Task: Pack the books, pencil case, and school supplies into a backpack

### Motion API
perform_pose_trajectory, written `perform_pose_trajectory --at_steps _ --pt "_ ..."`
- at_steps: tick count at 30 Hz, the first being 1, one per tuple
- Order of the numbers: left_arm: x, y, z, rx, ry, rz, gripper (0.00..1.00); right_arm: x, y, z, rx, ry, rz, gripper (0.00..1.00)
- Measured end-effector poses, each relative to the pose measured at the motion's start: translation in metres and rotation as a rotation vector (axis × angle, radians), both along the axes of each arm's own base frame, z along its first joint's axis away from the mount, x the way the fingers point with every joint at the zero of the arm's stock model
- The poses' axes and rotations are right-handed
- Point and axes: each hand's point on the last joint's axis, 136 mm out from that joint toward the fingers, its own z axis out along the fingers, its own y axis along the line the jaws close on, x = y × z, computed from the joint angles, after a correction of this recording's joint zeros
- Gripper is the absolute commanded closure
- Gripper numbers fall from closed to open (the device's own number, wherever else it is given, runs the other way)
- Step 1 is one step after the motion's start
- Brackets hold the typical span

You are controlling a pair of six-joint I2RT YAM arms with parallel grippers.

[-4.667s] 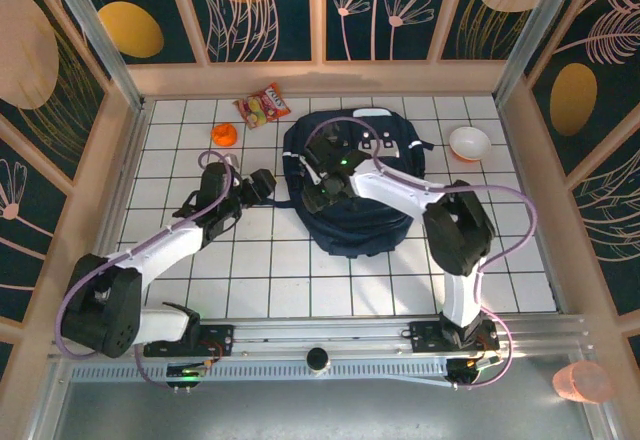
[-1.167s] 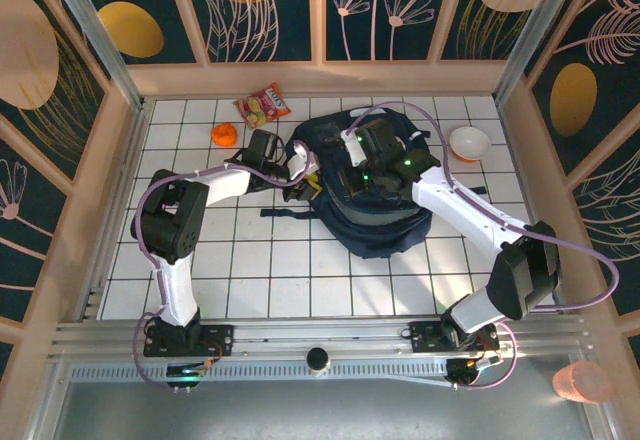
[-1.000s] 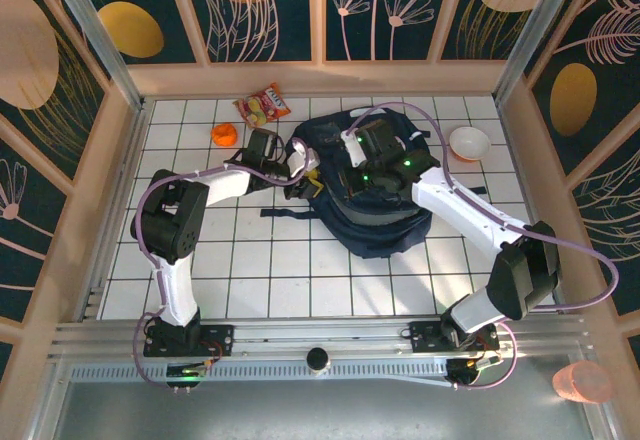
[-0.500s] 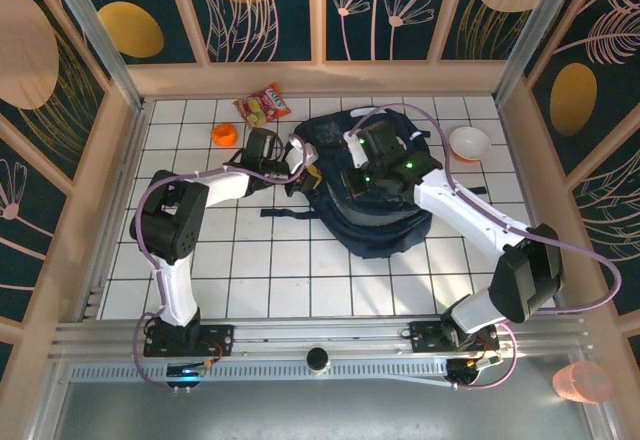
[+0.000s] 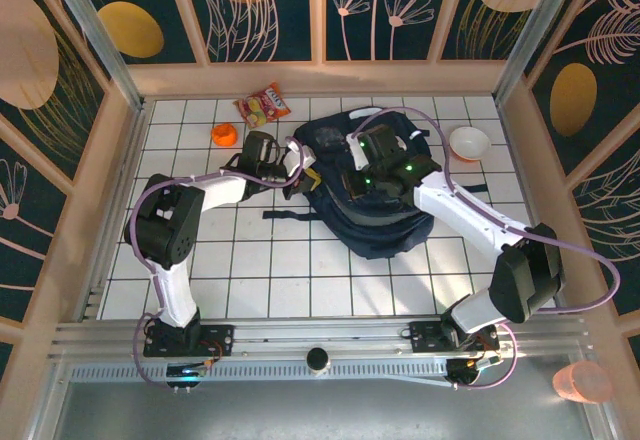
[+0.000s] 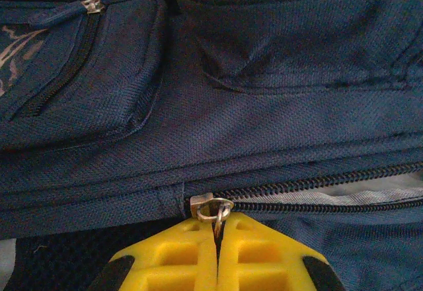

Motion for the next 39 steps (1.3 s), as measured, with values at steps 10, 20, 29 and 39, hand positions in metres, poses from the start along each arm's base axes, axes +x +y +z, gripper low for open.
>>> perform_pose_trajectory --at_steps 10,20,29,39 --pt "-0.032 -0.022 0.008 0.047 -0.023 -0.068 1.0 0.005 0.004 0.001 0.062 0.02 -0.058 1.0" --pt "-0.072 -0.03 0.005 0.056 0.02 -0.055 1.0 0.015 0.004 -0.011 0.148 0.085 -0.122 0.72" --pt "-0.067 -0.024 -0.006 0.084 0.065 0.033 1.0 -0.034 -0.031 0.007 0.389 0.18 -0.315 0.55" --pt "-0.071 -0.018 -0.012 0.09 0.076 0.056 1.0 -0.096 -0.047 -0.054 0.593 0.508 -0.524 0.59"
